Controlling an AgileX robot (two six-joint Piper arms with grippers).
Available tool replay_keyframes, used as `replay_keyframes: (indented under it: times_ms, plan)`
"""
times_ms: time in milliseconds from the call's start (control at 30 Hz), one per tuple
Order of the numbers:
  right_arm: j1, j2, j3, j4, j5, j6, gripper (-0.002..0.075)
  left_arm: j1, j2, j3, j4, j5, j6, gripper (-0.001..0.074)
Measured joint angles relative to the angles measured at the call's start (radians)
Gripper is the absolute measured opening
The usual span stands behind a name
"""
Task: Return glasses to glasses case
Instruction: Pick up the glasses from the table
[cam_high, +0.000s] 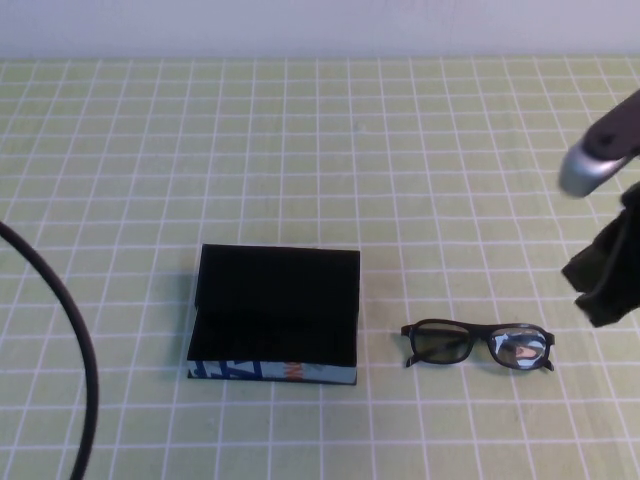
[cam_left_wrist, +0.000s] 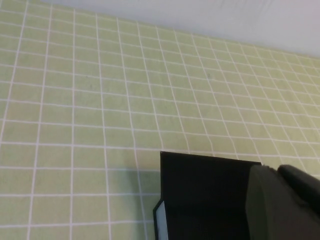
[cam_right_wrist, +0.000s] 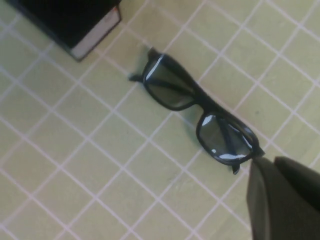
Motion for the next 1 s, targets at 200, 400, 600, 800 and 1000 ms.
replay_keyframes:
  times_ms: [200,400,600,800,1000]
  plan:
    - [0.148,0.171,-0.021,-0.121,-0.025,-0.129,0.0023,0.000,0.006,0.000,-0.007,0.000,0.007,-0.0003]
    - [0.205,0.311,-0.021,-0.165,-0.109,-0.177,0.0287,0.000,0.006,0.000,-0.007,0.034,0.007,-0.0003]
    - [0.205,0.415,-0.023,-0.215,-0.194,-0.270,0.0393,0.000,0.006,0.000,-0.009,0.065,0.007,-0.0003]
    - [0.205,0.489,-0.028,-0.259,-0.207,-0.285,0.0402,0.000,0.006,0.000,-0.009,0.084,0.007,-0.0003]
    - [0.205,0.547,-0.028,-0.267,-0.228,-0.286,0.0399,0.000,0.006,0.000,-0.009,0.099,0.007,-0.0003]
